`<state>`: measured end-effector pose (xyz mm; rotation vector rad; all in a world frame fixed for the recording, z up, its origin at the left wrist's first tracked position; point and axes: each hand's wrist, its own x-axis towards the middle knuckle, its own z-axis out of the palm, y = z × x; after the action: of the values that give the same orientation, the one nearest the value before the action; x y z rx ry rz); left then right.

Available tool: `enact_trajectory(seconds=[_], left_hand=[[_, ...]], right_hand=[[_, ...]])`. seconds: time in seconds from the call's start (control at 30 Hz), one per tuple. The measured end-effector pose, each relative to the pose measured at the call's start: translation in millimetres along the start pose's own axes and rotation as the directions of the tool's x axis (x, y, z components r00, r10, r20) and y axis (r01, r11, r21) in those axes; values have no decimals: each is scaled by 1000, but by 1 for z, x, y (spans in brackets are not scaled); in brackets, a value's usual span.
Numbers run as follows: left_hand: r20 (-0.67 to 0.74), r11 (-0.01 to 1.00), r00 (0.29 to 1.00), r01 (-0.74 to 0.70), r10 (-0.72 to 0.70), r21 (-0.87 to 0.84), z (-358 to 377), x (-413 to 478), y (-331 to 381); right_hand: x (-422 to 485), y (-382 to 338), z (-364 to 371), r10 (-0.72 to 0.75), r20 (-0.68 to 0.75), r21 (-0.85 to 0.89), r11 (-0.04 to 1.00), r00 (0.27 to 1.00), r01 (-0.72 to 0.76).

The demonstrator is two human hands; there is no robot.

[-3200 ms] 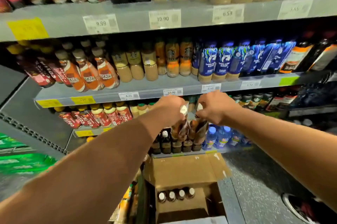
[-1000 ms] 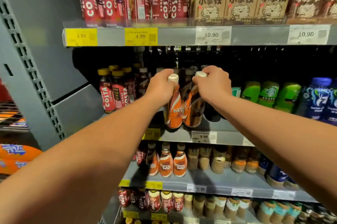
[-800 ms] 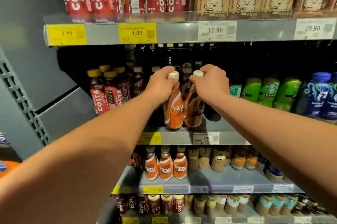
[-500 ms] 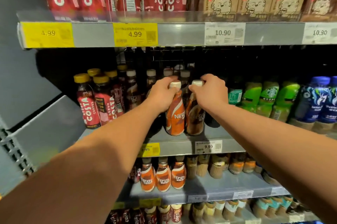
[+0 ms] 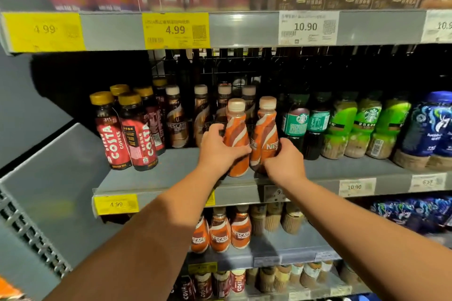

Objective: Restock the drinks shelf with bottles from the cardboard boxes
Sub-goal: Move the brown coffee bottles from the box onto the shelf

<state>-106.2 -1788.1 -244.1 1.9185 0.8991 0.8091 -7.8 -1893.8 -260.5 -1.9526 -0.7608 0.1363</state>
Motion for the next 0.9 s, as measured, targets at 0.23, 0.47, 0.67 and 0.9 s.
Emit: enact_trajectory(seconds=[0.23,0.47,0.67,0.9], left_hand=[[97,972,992,94,-75,-214,-9,-4,-15],[63,988,990,129,-124,-85,3,2,-31],[-17,981,988,148,-151,-125,8,6,-37],[-29,988,991,131,-134,-77,13,11,-37]], right_hand=[[6,7,10,83,0,-89,993,997,-83],[10,2,3,103,77,-148,985,992,-91],[13,6,10,127,2,-148,981,992,-125],[18,9,21,84,-20,-151,985,996,-86]])
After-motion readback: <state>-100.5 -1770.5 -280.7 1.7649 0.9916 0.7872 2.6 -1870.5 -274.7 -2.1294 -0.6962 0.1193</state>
